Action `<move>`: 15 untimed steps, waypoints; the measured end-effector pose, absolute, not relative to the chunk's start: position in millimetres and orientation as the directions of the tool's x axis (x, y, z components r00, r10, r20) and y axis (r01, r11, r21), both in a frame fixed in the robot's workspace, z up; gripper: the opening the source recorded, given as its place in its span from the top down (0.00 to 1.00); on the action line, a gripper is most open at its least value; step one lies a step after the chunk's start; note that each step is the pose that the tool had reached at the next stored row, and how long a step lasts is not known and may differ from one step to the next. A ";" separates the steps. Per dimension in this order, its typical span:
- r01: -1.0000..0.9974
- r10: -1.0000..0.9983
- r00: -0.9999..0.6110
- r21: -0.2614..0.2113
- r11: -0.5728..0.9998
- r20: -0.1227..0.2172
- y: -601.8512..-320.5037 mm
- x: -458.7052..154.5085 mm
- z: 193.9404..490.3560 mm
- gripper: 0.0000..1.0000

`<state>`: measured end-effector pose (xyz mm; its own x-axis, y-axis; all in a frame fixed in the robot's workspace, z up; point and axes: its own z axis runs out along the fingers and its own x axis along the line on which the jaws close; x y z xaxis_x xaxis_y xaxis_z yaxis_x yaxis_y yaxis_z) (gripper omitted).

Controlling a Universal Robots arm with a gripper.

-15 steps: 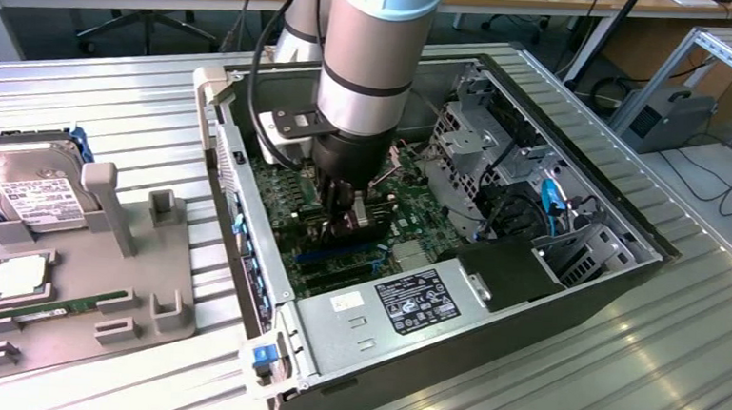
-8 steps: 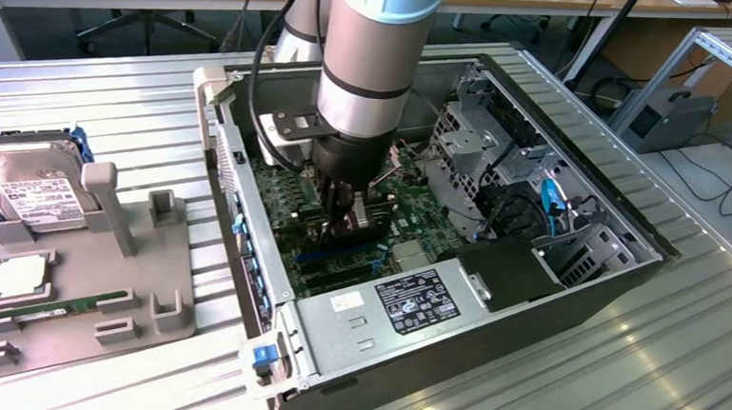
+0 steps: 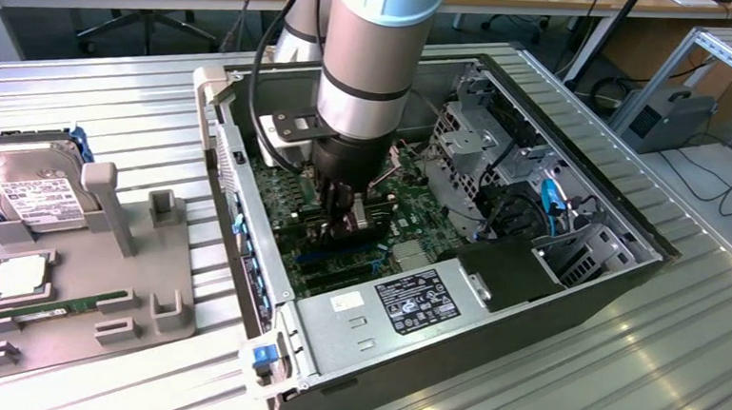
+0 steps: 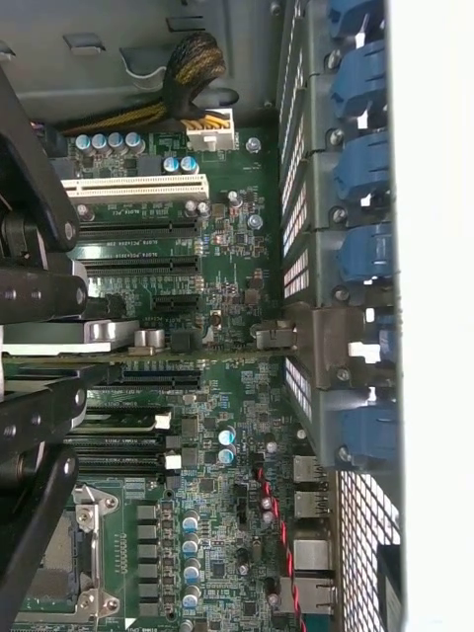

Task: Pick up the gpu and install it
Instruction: 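Insert the gpu into the slot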

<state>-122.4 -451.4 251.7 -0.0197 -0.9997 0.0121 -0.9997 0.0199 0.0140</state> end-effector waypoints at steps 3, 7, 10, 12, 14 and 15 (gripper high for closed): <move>-1.000 -1.000 -0.020 0.014 0.020 0.012 -451.4 -122.4 251.7 0.73; -1.000 -1.000 -0.020 0.014 0.020 0.012 -451.4 -122.4 251.7 0.73; -1.000 -1.000 -0.020 0.014 0.020 0.012 -451.4 -122.4 251.6 0.73; -1.000 -1.000 -0.020 0.014 0.020 0.012 -451.4 -122.4 251.6 0.66; -1.000 -1.000 -0.020 0.014 0.020 0.012 -451.4 -122.4 251.6 0.59; -1.000 -1.000 -0.020 0.014 0.020 0.012 -451.4 -122.4 251.7 0.59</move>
<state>-122.4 -451.4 251.7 -0.0197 -0.9997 0.0121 -0.9997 0.0199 0.0140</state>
